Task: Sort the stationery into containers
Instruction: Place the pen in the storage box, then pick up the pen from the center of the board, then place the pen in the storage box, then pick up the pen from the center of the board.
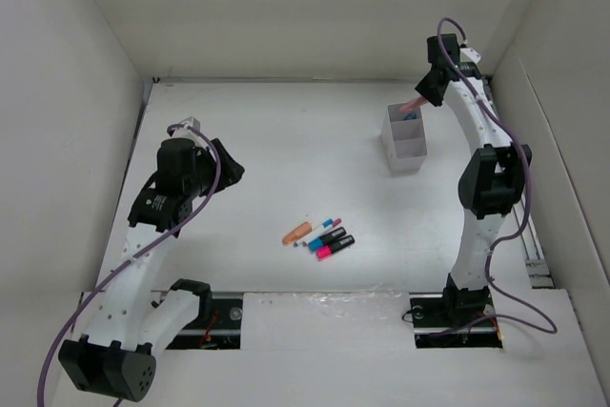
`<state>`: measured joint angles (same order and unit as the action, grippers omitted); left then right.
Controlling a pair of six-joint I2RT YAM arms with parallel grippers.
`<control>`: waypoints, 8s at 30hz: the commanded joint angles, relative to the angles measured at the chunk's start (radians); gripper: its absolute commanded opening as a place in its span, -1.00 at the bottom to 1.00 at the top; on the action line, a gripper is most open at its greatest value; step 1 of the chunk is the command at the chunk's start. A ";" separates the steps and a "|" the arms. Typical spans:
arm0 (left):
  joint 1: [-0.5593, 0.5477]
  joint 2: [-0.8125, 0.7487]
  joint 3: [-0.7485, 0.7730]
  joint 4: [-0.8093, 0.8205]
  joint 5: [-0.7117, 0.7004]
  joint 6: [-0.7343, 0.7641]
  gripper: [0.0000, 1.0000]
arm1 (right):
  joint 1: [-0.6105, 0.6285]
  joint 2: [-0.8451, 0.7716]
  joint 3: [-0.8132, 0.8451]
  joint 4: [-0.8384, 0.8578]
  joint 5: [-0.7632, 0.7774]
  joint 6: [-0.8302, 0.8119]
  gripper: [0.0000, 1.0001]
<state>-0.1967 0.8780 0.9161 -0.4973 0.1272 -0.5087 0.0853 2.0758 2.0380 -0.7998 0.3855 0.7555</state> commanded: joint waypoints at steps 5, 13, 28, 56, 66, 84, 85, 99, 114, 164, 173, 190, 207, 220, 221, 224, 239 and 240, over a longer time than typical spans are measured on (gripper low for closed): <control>-0.006 0.015 0.030 0.043 0.008 0.016 0.13 | 0.024 -0.017 -0.008 0.040 0.012 0.014 -0.59; -0.006 0.015 0.021 0.052 0.017 0.016 0.13 | 0.054 -0.017 -0.048 0.050 0.012 0.054 -0.39; -0.006 0.015 0.021 0.052 0.017 0.016 0.13 | 0.109 -0.144 -0.149 0.050 -0.002 0.045 -0.12; -0.006 -0.013 0.021 -0.018 -0.003 0.016 0.13 | 0.892 -0.191 -0.578 0.099 -0.304 0.148 -0.01; -0.006 -0.022 0.012 -0.018 0.006 0.016 0.13 | 0.892 -0.117 -0.568 0.108 -0.277 0.166 0.06; -0.006 -0.031 -0.006 -0.018 0.015 0.016 0.13 | 0.892 -0.077 -0.578 0.128 -0.323 0.212 0.14; -0.006 -0.031 -0.006 -0.018 0.015 0.016 0.13 | 0.892 -0.077 -0.578 0.128 -0.323 0.212 0.14; -0.006 -0.031 -0.006 -0.009 0.025 0.016 0.13 | 0.892 -0.033 -0.513 0.106 -0.310 0.212 -0.22; -0.006 -0.013 -0.006 0.019 0.034 0.016 0.13 | 0.748 -0.085 -0.273 0.132 -0.292 0.179 -0.97; -0.015 0.157 0.020 0.178 0.192 0.127 0.13 | 0.071 -0.020 -0.078 0.134 0.073 0.166 -0.88; -0.015 0.157 0.020 0.178 0.192 0.127 0.13 | 0.071 -0.029 -0.131 0.134 0.073 0.195 -0.54; -0.015 0.138 0.020 0.160 0.172 0.127 0.13 | 0.145 -0.253 -0.269 0.142 0.046 0.164 -0.42; -0.015 0.089 0.010 0.092 0.118 0.147 0.13 | 0.708 -0.255 -0.593 0.091 -0.203 0.051 0.11; -0.015 0.070 0.001 0.092 0.127 0.147 0.13 | 0.728 -0.128 -0.611 0.060 -0.093 0.123 -0.11; -0.015 0.070 0.001 0.092 0.127 0.147 0.13 | 0.728 -0.128 -0.611 0.060 -0.092 0.136 -0.11; -0.015 0.070 0.001 0.092 0.127 0.147 0.13 | 0.728 -0.103 -0.621 0.070 -0.092 0.146 -0.16; -0.015 0.070 0.001 0.092 0.137 0.147 0.13 | 0.728 -0.092 -0.579 0.131 -0.140 0.174 -1.00; -0.015 0.070 0.001 0.092 0.146 0.147 0.13 | 0.728 -0.105 -0.561 0.131 -0.125 0.174 -1.00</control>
<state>-0.2077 0.9665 0.9241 -0.4118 0.2558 -0.3748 0.8066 1.9919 1.4300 -0.7177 0.2611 0.9062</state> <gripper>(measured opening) 0.561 0.064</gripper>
